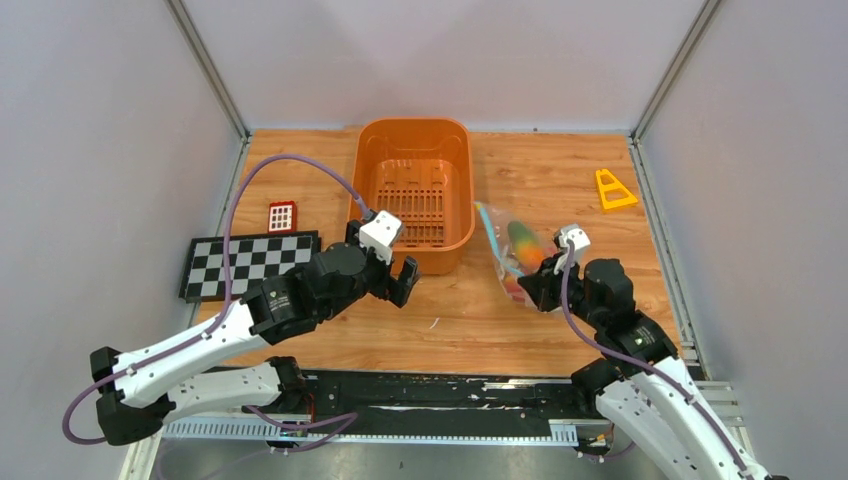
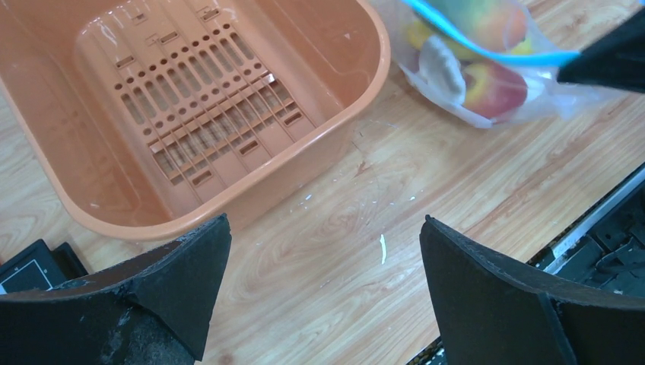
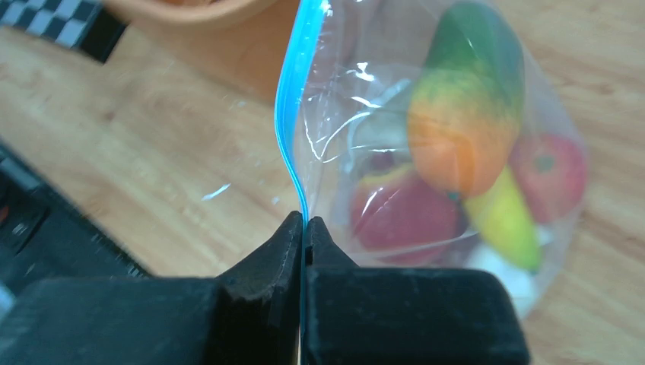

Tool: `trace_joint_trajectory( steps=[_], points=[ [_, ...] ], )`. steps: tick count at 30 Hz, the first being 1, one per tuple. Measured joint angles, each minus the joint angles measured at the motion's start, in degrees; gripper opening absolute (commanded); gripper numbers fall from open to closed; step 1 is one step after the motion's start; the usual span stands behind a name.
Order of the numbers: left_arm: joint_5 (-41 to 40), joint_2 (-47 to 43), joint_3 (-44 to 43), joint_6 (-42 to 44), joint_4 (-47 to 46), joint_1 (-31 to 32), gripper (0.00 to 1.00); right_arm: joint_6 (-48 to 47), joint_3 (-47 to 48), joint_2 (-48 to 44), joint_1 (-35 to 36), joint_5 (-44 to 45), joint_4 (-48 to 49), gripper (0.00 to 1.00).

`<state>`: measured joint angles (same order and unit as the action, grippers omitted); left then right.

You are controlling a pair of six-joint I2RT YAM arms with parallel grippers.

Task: Place the food in the zip-top bag and seal the zipper
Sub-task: Place the zipper food storage bag at the center of the board.

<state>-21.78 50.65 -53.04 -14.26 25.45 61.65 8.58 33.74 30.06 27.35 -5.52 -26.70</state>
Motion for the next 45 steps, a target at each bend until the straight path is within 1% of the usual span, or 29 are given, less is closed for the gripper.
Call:
trace_joint_trajectory(
  steps=[2, 6, 7, 8, 9, 10, 11, 15, 17, 19, 22, 23, 25, 26, 27, 29, 31, 35, 39, 42, 45],
  points=[
    [0.02, 0.35, 0.00, -0.02, 0.00, -0.20, 1.00, 2.05, -1.60, -2.71, 0.00, -4.79, -3.63, 0.00],
    [0.02, 1.16, 0.00, 0.00, 0.00, -0.26, 1.00, 1.99, -0.33, -7.61, -0.07, -12.83, -6.10, 0.01],
    [0.02, 1.42, 0.00, 0.00, 0.00, -0.26, 1.00, 1.60, 0.85, -7.56, -0.13, -15.82, -6.99, 0.10],
    [0.02, 1.70, 0.00, -0.02, 0.00, -0.28, 1.00, 1.22, 2.23, -6.56, -0.11, -19.02, -7.80, 0.30],
    [0.04, 1.97, 0.00, -0.02, 0.00, -0.31, 1.00, 0.76, 3.72, -4.74, -0.07, -22.25, -8.90, 0.43],
    [0.04, 2.19, 0.00, -0.02, 0.00, -0.31, 1.00, 0.81, 4.70, -2.84, -0.02, -24.79, -9.57, 0.49],
    [0.04, 2.36, 0.00, -0.02, 0.00, -0.31, 1.00, 0.11, 5.84, 0.33, 0.09, -28.17, -10.51, 0.51],
    [0.09, 2.54, 0.00, -0.22, 0.00, -0.31, 1.00, -1.31, 8.76, 10.69, 0.39, -35.67, -15.21, 0.61],
    [0.07, 2.47, 0.00, -0.46, 0.02, -0.31, 1.00, -1.79, 9.73, 12.39, 0.48, -36.89, -16.52, 0.68],
    [0.02, 2.16, 0.00, -0.72, 0.07, -0.33, 1.00, -1.53, 10.54, 10.69, 0.48, -37.00, -15.50, 0.70],
    [-0.26, 1.09, 0.00, -0.92, 0.07, -0.35, 1.00, 0.72, 10.69, 6.36, 0.61, -33.64, -10.47, 0.67],
    [-0.44, 0.63, 0.00, -0.94, 0.09, -0.42, 0.97, 1.79, 10.69, 5.20, 0.63, -31.19, -8.68, 0.65],
    [-0.81, 0.02, 0.00, -1.07, 0.07, -0.61, 0.82, 3.56, 10.51, 4.55, 0.63, -25.24, -5.60, 0.61],
    [-0.79, -0.02, 0.02, -1.31, 0.04, -0.74, 0.79, 4.31, 10.03, 5.03, 0.63, -22.12, -3.87, 0.60],
    [-0.59, 0.09, 0.07, -1.55, 0.02, -0.98, 0.79, 4.94, 9.27, 5.92, 0.63, -19.45, -2.43, 0.59],
    [0.92, 0.85, 0.44, -1.92, -0.07, -1.40, 0.80, 5.99, 7.43, 8.81, 0.63, -15.72, -0.13, 0.57],
    [3.54, 1.84, 1.44, -2.01, -0.66, -1.55, 0.82, 6.73, 5.86, 11.89, 0.63, -13.90, 1.38, 0.57],
    [7.17, 4.70, 3.63, -2.40, -0.79, -1.57, 0.83, 6.82, 4.42, 19.85, 0.63, -14.78, 2.80, 0.62],
    [7.67, 6.43, 4.04, -2.64, -1.03, -1.79, 0.82, 5.79, 4.42, 26.60, 1.97, -20.63, 5.62, 0.66],
    [6.84, 7.19, 4.04, -3.30, -1.95, -2.93, 0.79, 3.98, 5.22, 31.58, 6.60, -22.80, 7.41, 0.66],
    [3.56, 10.21, 4.28, -4.83, -2.78, -5.16, 0.76, 1.97, 8.59, 37.77, 12.83, -23.76, 8.44, 0.65]
  ],
)
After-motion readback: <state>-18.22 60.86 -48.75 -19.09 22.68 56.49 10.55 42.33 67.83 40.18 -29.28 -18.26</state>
